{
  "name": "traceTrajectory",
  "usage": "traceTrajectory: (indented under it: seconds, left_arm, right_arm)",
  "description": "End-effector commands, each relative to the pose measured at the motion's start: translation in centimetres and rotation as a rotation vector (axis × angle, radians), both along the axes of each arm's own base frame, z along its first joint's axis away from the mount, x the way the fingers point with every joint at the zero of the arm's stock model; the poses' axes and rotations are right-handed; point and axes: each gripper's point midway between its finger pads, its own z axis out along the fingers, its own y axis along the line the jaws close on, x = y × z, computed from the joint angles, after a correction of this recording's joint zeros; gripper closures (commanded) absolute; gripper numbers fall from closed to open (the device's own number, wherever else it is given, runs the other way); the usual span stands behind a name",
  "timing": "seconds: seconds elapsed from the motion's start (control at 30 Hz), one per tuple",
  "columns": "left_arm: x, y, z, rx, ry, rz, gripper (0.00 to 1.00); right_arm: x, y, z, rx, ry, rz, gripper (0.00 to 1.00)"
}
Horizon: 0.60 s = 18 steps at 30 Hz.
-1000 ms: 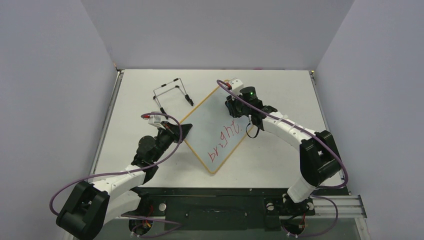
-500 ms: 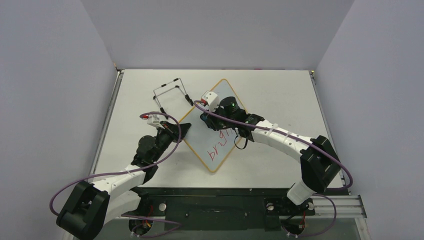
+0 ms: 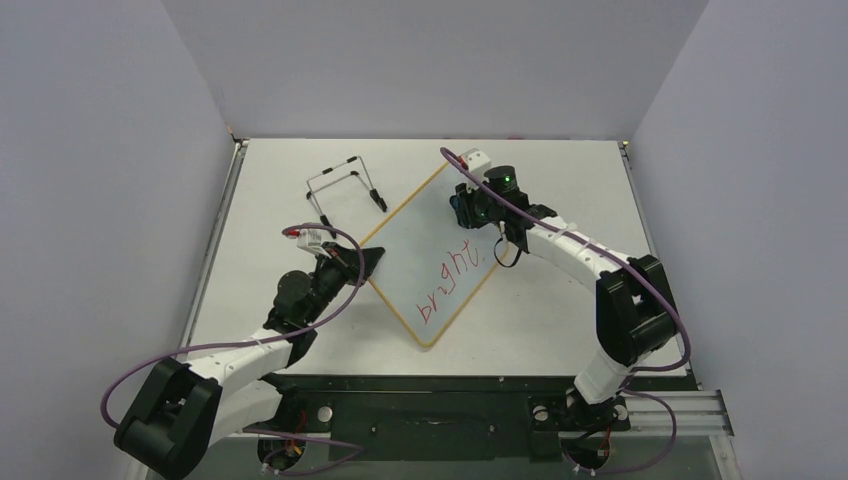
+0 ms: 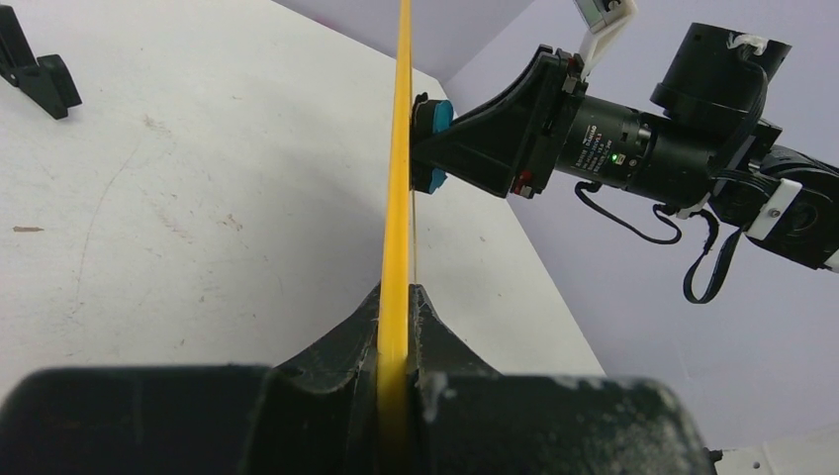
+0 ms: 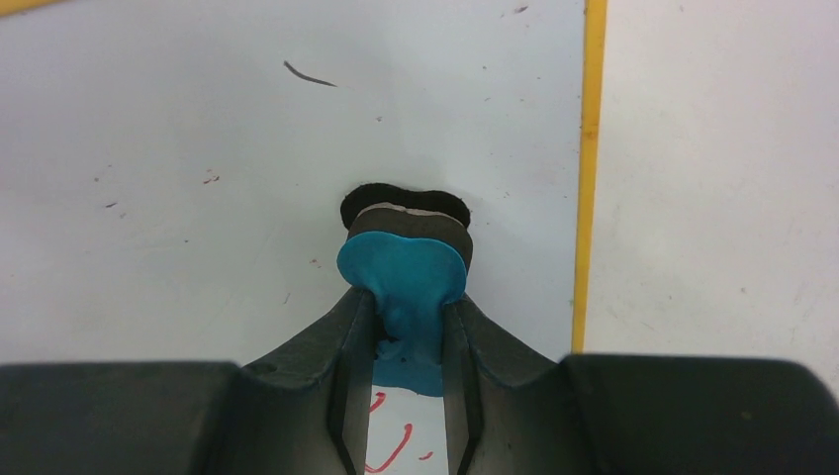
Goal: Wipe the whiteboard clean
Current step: Erase the whiteboard at the center of the board.
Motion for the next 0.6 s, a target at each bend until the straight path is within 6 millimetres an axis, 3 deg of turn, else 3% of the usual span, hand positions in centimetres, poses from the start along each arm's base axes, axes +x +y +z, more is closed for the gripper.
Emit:
traceTrajectory:
  seconds: [0.0,0.23,0.33,0.43,0.57]
  left_arm:
    - [-0.9,-1.5,4.6,-0.072,-0.136,-0.087,1.00]
    - [-0.5,-1.3,4.8,-0.077,-0.138,-0.067,1.00]
    - [-0.3,-1.1,4.9,-0.074,-0.138,-0.057,1.00]
    - [0.0,-0.7,4.8,-0.078,-0.130,-0.037,1.00]
    - [0.7,-0.1,4.7,-0.089,-0.120,-0.014,1.00]
  right_arm:
    - [-1.4,2.9,2.1,0.094,-0.009,0.134,1.00]
    - [-9.1,8.8,2.9,0.004,-0.068,0.493,1.00]
    - [-11.3,10.0,2.1,-0.053,-0.078,0.574,1.00]
    - [-10.5,9.1,1.8,-0.107,-0.106,0.540,1.00]
    - [-6.3,5.8,2.9,-0.094,-0.140,0.353,1.00]
